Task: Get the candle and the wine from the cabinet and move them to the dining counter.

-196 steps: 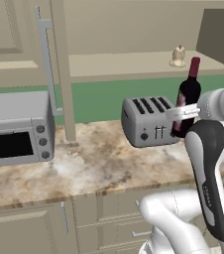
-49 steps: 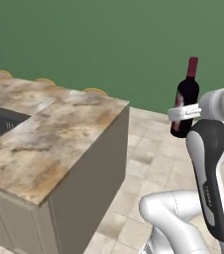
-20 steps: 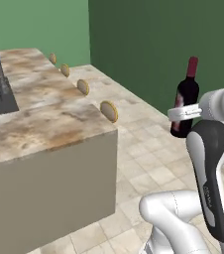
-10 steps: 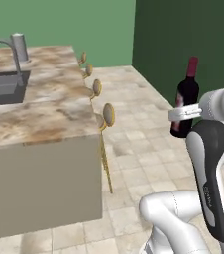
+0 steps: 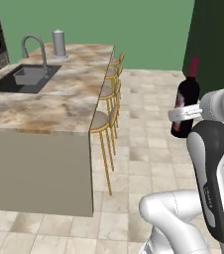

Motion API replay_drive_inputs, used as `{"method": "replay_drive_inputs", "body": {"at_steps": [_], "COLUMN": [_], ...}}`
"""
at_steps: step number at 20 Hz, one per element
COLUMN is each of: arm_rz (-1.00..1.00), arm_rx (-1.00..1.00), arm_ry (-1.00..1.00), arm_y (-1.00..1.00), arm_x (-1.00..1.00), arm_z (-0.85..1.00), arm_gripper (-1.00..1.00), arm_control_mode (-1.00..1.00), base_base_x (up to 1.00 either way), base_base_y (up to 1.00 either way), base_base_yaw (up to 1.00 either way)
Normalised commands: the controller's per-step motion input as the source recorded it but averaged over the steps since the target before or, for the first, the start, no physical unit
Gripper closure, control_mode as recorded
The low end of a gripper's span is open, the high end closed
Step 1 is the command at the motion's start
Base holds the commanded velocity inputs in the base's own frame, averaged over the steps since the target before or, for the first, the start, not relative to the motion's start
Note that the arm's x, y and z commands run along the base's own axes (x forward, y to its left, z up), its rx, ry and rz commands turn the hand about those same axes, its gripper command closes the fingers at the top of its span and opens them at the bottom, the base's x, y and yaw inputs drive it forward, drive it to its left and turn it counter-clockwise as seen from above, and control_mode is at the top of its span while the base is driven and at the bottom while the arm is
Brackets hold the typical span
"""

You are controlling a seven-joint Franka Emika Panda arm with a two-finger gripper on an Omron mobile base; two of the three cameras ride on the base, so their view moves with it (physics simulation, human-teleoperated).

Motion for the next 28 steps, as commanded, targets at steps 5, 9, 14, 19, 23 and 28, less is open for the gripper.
{"method": "replay_drive_inputs", "body": {"at_steps": [5, 9, 14, 19, 23, 28], "arm_rz": [0.00, 0.00, 0.00, 0.00, 0.00, 0.00], "arm_rx": [0.00, 0.00, 0.00, 0.00, 0.00, 0.00], "arm_ry": [0.00, 0.00, 0.00, 0.00, 0.00, 0.00], "arm_y": [0.00, 0.00, 0.00, 0.00, 0.00, 0.00], "arm_x": [0.00, 0.00, 0.00, 0.00, 0.00, 0.00], "arm_z": [0.00, 0.00, 0.00, 0.00, 0.00, 0.00], "arm_gripper": [1.00, 1.00, 1.00, 1.00, 1.00, 1.00], "arm_control_mode": [1.00, 1.00, 1.00, 1.00, 1.00, 1.00], "base_base_x": [0.53, 0.68, 0.68, 0.51, 0.38, 0.32], "base_base_y": [-0.95, -0.84, -0.83, -0.93, -1.00, -1.00], "base_base_yaw": [0.56, 0.59, 0.59, 0.57, 0.54, 0.52]}}
